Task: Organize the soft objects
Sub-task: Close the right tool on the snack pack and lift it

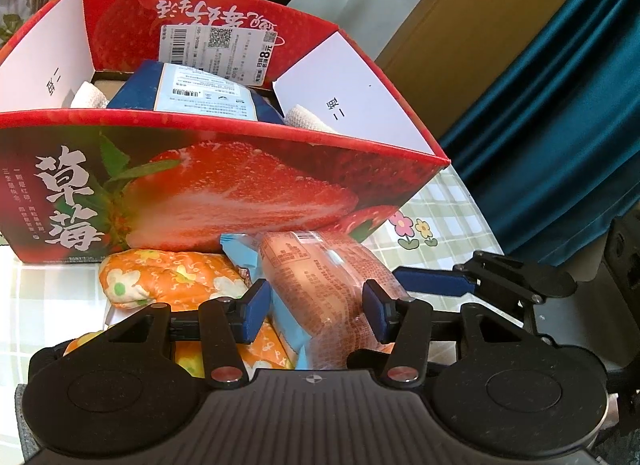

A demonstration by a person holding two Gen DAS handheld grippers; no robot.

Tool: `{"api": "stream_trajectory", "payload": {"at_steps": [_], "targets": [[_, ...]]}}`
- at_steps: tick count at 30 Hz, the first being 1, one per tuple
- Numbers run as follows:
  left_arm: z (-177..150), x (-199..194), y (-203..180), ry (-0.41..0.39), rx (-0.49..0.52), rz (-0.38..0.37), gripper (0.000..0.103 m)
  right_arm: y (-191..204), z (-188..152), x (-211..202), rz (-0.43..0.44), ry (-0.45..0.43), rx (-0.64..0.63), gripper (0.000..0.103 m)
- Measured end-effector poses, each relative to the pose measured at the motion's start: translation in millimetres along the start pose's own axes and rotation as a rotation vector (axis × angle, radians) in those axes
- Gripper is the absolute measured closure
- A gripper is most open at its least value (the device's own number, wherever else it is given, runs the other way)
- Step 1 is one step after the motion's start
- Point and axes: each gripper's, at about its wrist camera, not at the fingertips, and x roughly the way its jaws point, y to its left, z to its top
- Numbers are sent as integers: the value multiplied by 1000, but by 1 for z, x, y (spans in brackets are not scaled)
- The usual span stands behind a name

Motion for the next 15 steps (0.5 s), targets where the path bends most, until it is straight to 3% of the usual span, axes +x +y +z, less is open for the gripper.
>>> {"api": "stream_trajectory", "payload": {"at_steps": [8,15], "targets": [[-2,2,0,-3,0,-6,50,-1,0,11,27,-13,33,32],[-5,-7,-3,-16,19,-2,51,18,1,4,-10,-27,-44,36]]}}
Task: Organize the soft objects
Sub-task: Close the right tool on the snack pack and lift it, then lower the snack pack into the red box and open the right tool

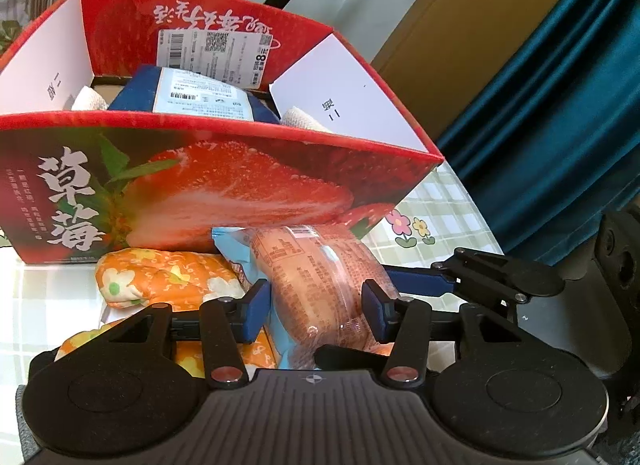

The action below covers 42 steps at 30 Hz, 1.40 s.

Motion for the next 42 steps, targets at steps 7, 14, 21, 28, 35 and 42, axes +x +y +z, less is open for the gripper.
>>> {"api": "stream_trajectory", "payload": {"at_steps": [7,14,21,28,35,42], "targets": [[1,-20,-3,-43,20,5,51,17,10,-13,-28,-34,-46,36],[2,-48,-13,-109,49,11,51,33,23,-32,-42,-78,-71,36],[5,-76,-18,-169,64,6,51,50,38,-52,-52,-118,-110,36],[13,-95,-19,-214,78,9,51,59,57,-60,-49,-146,-139,36],[28,-105,-18,-238,95,9,51,56,78,-61,-43,-163,-168,36],[57,-100,-12,-261,115,14,51,43,107,-53,-45,-189,-187,36]]}}
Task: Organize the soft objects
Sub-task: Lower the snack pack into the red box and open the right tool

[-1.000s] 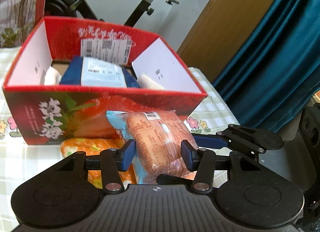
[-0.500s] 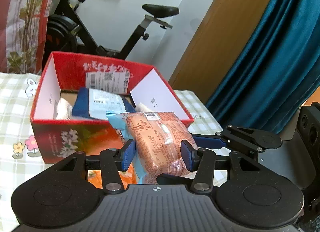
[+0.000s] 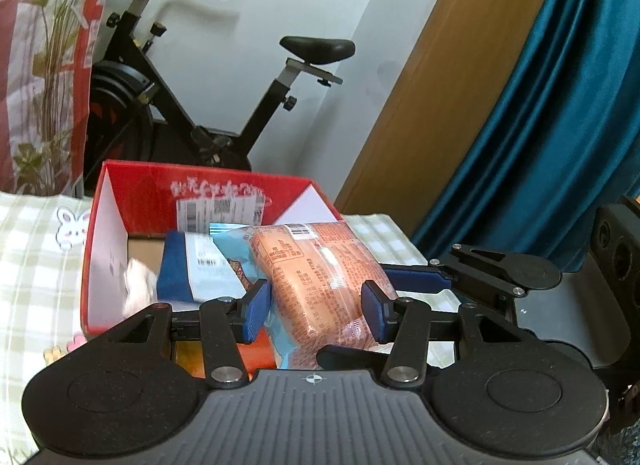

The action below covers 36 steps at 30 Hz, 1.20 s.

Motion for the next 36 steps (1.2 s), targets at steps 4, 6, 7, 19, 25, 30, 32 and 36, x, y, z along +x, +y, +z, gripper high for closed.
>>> {"api": "stream_trajectory", "payload": {"at_steps": [4,6,7,19,25,30,32,36], "targets": [[16,13,11,-2,-11,16,51,-9,15,20,-15,1,-28,36],[23,19,15,2,-8,31,51,-17,20,32,-11,4,-18,36],[26,23,17,4,-2,39,51,-21,21,39,-6,5,-10,36],[26,72,56,101,-38,83,51,-51,5,113,54,104,67,36],[24,88,65,142,-46,93,51,-61,-2,136,63,150,117,36],[20,97,64,162,-34,114,52,-63,-7,145,39,192,152,37],[18,99,62,167,-21,119,52,-62,-9,147,19,211,169,37],[18,97,58,157,-2,133,52,-65,-12,144,-42,212,178,37]]}}
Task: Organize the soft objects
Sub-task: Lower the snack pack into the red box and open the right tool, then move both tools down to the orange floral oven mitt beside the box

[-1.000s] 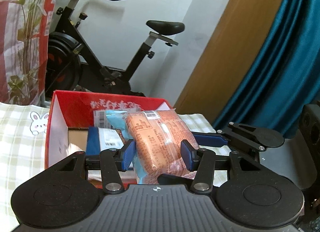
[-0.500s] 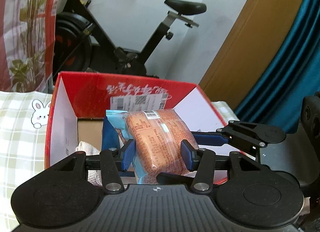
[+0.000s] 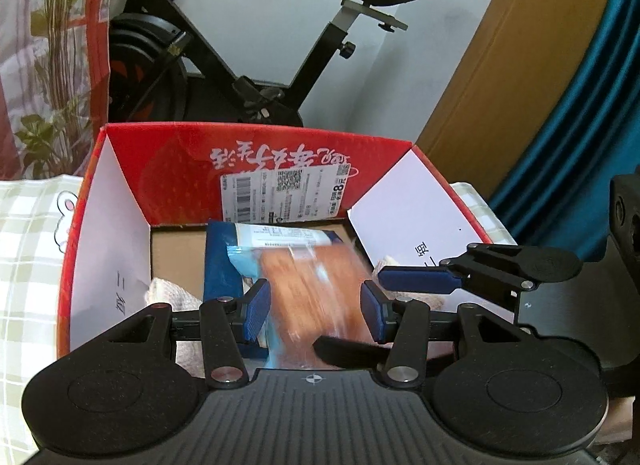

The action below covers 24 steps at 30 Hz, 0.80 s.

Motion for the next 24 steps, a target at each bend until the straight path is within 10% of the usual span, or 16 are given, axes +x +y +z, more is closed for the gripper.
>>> {"api": "stream_trajectory", "payload": {"at_steps": [11,17,24], "targets": [[-1,-33,-11,-53,86,104,47,-1,-3,-26,-73,-35,-4,34],[-10,-62,-20,-134,143,198,12,6,-10,-45,-119,-66,4,9],[-21,-91,-20,-172,127,240,1,10,-20,-67,-149,-103,40,0]]}}
